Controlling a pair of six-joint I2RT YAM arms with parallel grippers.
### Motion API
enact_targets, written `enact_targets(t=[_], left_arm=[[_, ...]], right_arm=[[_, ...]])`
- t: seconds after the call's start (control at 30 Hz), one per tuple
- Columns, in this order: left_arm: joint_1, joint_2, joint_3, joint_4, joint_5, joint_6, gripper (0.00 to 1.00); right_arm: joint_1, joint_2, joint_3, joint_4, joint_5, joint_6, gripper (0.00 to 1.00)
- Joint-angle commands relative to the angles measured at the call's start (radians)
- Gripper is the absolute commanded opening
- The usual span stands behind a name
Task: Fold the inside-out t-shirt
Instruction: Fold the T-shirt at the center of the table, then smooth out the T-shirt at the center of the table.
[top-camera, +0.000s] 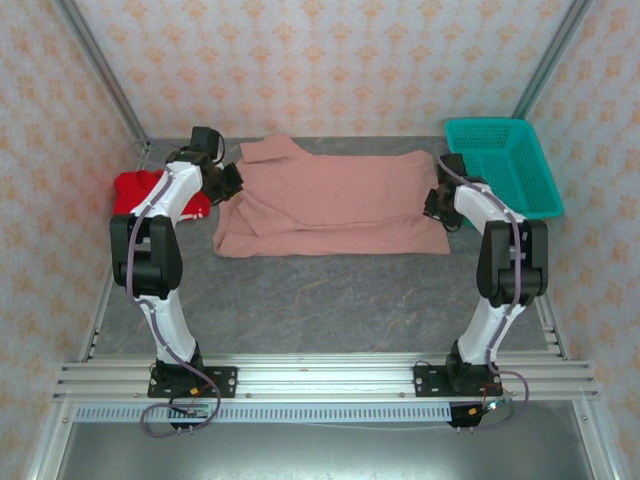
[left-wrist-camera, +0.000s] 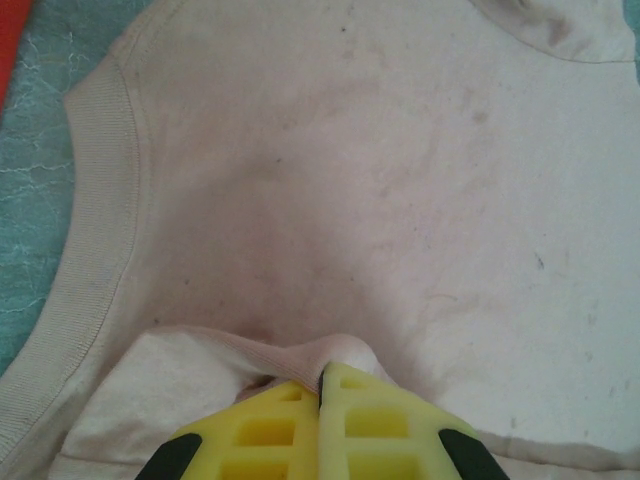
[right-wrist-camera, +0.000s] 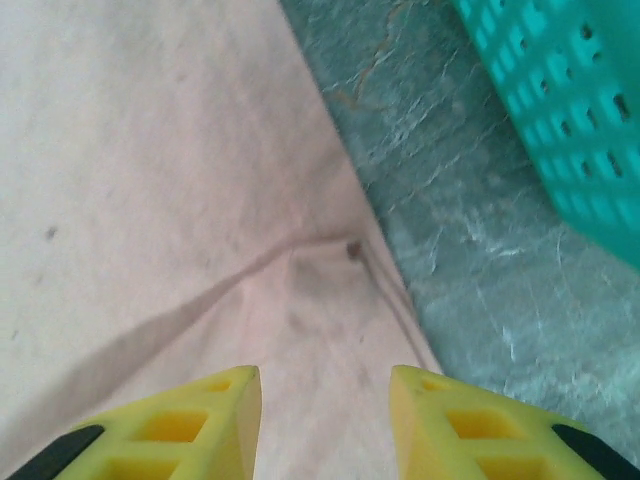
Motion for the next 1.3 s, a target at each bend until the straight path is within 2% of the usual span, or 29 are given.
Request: enact_targets(t=[0.0,0.13,0.3,0.6,0.7,0.77,0.9,1.03,1.1,1.27], left_arm=[[0.008,0.011,0.038,0.012,-0.029,-0.001,0.0],[0.007,0.017,0.039,0.013,-0.037,-0.001,0.0],[0.008,0.032,0.052,0.011,-0.054,-0.001,0.0],[0.007,0.089,0.09,0.028,-0.066,-0.016,0.0],[0.008,0.118,0.109,0.033,-0.089,-0.022,0.01],[0.008,0.143,0.131,0.031,-0.102,-0.021,0.07],[0.009,0.179,0.188,0.019,-0.146,-0.007,0.3],[0.008,0.134,0.183,0.02,-0.23,0.01,0.48],[0.008,0.074,0.117,0.052,-0.227,-0.001,0.52],[-0.034,-0.143,-0.225,0.239,-0.117,-0.074,0.55]], right_arm=[[0.038,-0.066,-0.055,0.028,-0.081,-0.017,0.39],[0.112,-0.051,-0.073,0.041,-0.091,-0.023,0.39],[0.154,0.035,-0.014,0.052,-0.126,-0.012,0.38],[0.162,0.185,0.142,0.054,-0.134,-0.003,0.35],[0.16,0.219,0.187,0.035,-0.103,-0.001,0.34],[0.16,0.229,0.205,0.017,-0.088,0.0,0.34],[0.16,0.201,0.19,0.003,-0.069,-0.007,0.34],[0.16,0.116,0.133,0.011,-0.068,-0.013,0.34],[0.161,0.069,0.091,0.025,-0.083,-0.008,0.34],[0.163,-0.039,-0.007,0.053,-0.111,0.011,0.36]])
